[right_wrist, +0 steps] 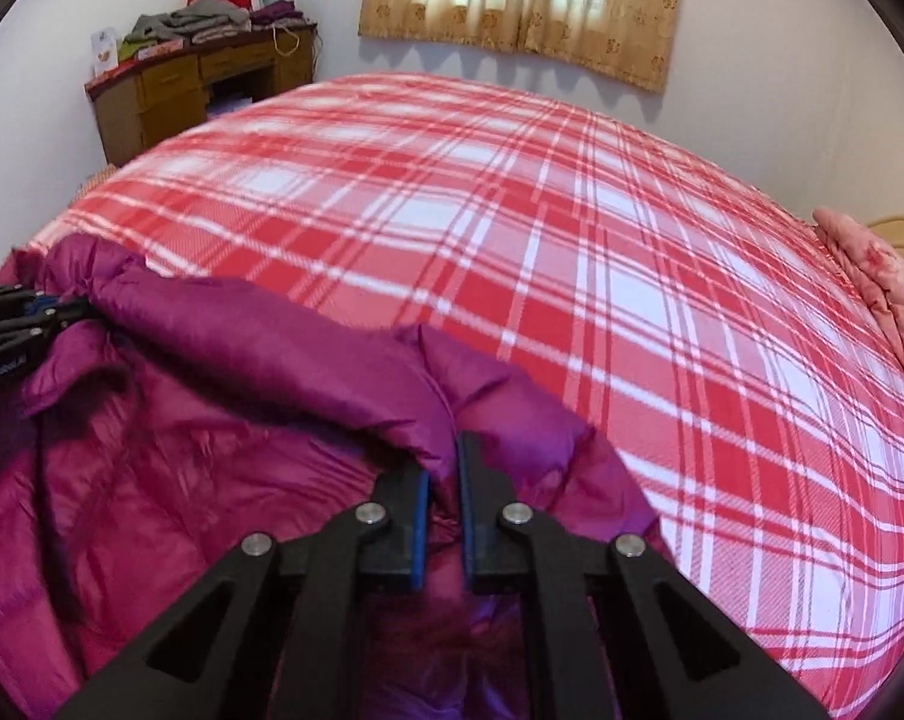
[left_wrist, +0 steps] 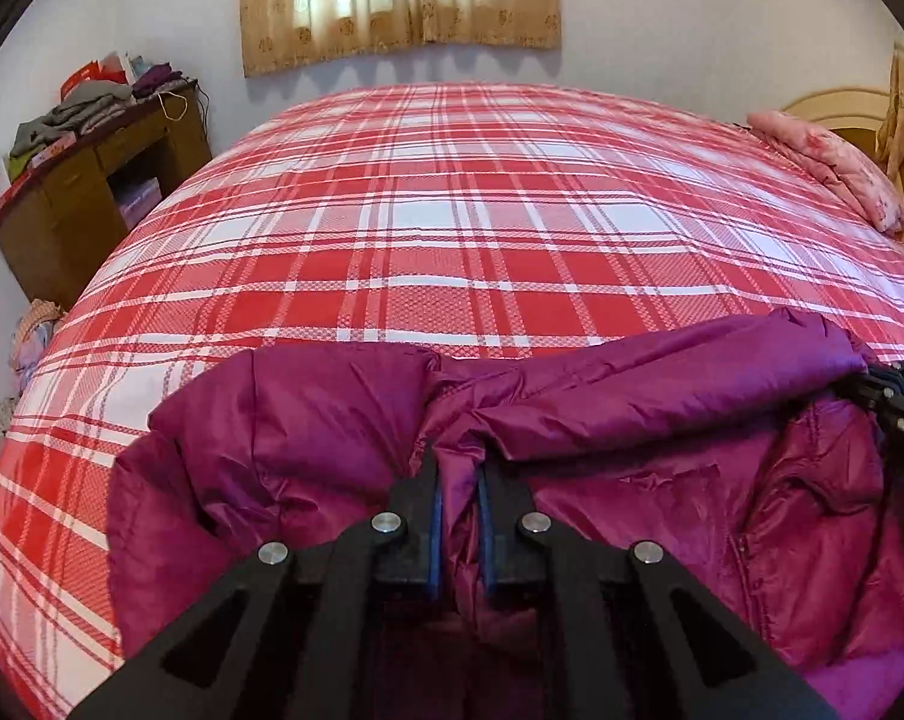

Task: Fold large clothes
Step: 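Grasp the hem with the left tool while the right tool holds it, lifting toward the collar, then carry the held hem with both tools over the jacket toward the collar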

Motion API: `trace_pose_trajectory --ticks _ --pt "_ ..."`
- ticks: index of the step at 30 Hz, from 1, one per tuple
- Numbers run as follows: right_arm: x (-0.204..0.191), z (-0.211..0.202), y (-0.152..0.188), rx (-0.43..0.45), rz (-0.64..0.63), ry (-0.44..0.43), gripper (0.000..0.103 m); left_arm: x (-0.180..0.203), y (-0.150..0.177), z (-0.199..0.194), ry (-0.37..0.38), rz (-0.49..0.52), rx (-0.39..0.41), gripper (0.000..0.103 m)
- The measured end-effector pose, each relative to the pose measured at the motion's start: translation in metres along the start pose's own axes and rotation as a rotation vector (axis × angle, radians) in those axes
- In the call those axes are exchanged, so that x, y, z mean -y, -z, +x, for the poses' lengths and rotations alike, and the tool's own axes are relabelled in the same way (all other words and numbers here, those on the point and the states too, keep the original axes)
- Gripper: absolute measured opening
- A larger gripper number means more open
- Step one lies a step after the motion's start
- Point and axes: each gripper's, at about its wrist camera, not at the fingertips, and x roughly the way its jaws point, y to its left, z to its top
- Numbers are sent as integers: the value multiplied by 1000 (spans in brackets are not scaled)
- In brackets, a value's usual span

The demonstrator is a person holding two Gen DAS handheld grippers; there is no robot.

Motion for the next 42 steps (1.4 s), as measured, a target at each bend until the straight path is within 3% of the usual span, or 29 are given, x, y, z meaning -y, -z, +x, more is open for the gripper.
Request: trace_pose_trajectory --ticks 5,8,10,11,12,13,16,18,23,28,33,42 --pt "-13 10 8 -39 -76 64 9 0 -2 -4 -9 -12 3 10" --pt "-12 9 8 -42 -83 65 10 -6 -6 -25 -3 -53 26 22" --pt "-11 4 8 -45 -83 52 15 -8 -7 -40 -7 -63 52 50" --pt "-10 1 8 -45 -78 43 26 -9 -8 -51 -11 -64 78 60" --pt "-8 -2 9 -47 -72 40 30 -11 -10 -60 -26 -66 106 78" --pt "-5 -6 10 -46 -69 33 37 -14 -12 -69 -43 -74 142 83" --pt "3 -25 13 -40 -83 6 46 -23 -27 -86 -59 -110 200 83" --pt "8 -38 12 -25 -77 -7 46 -25 -40 -87 -80 -136 212 83" --pt "21 -64 -9 54 91 -85 46 1 -55 -57 -93 -102 178 83" --pt "13 -32 -29 67 262 -135 43 18 -35 -15 -145 -68 102 83" --pt "-9 11 -5 -3 221 -137 38 13 -13 13 -140 -80 31 83" --pt "-14 16 4 6 187 -114 37 11 -9 28 -125 -93 -16 87"
